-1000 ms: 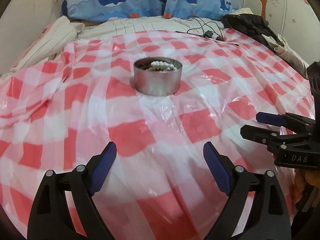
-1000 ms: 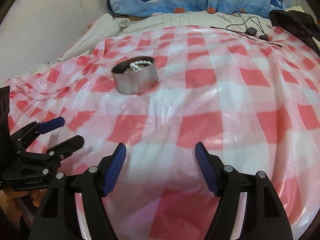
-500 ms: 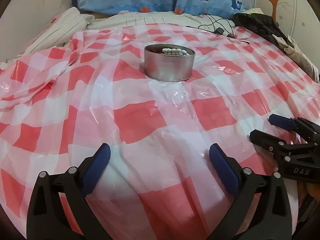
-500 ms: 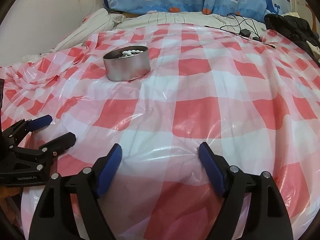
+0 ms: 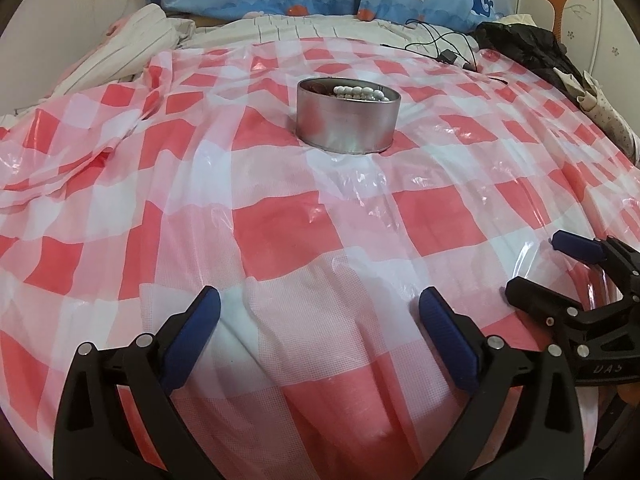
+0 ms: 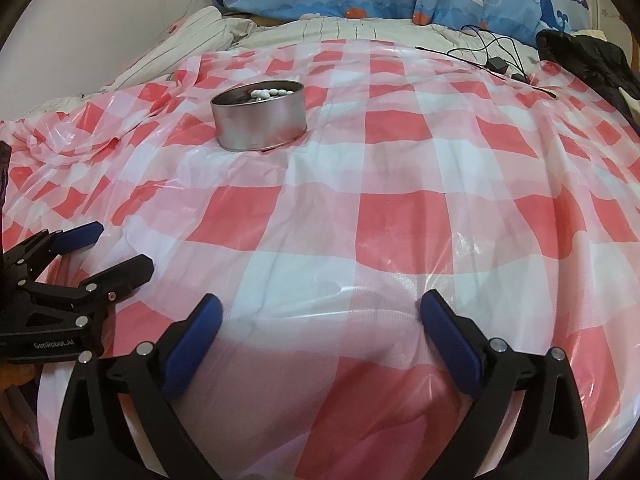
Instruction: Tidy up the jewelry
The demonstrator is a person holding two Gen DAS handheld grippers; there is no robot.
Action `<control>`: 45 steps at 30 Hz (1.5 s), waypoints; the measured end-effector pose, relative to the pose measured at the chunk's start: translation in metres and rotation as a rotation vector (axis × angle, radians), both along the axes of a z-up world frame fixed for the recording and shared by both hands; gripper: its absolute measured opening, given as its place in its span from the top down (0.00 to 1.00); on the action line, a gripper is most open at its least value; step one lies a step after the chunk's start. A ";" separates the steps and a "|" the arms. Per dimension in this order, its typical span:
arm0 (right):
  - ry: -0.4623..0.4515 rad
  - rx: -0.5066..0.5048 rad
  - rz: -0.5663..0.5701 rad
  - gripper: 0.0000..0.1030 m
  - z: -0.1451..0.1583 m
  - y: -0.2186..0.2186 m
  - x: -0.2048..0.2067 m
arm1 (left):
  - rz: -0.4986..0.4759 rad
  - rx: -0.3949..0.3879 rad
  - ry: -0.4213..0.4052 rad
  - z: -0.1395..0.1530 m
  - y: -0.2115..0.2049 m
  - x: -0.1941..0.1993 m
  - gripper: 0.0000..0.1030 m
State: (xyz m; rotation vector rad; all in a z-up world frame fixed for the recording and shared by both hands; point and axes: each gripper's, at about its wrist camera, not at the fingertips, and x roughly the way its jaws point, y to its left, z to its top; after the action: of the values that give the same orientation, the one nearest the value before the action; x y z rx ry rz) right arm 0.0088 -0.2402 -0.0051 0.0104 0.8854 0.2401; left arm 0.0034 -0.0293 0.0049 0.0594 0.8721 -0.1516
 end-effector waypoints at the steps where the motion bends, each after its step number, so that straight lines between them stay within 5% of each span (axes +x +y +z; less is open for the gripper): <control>1: -0.001 -0.001 0.001 0.07 0.000 0.000 0.000 | 0.000 0.000 0.002 0.000 0.000 0.000 0.07; 45: -0.013 -0.001 -0.011 0.07 0.001 0.000 -0.001 | 0.011 -0.014 0.008 -0.005 0.003 0.002 0.07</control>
State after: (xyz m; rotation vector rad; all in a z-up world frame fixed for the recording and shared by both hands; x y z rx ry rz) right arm 0.0073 -0.2402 -0.0036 0.0126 0.8725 0.2288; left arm 0.0051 -0.0264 -0.0001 0.0410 0.8787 -0.1478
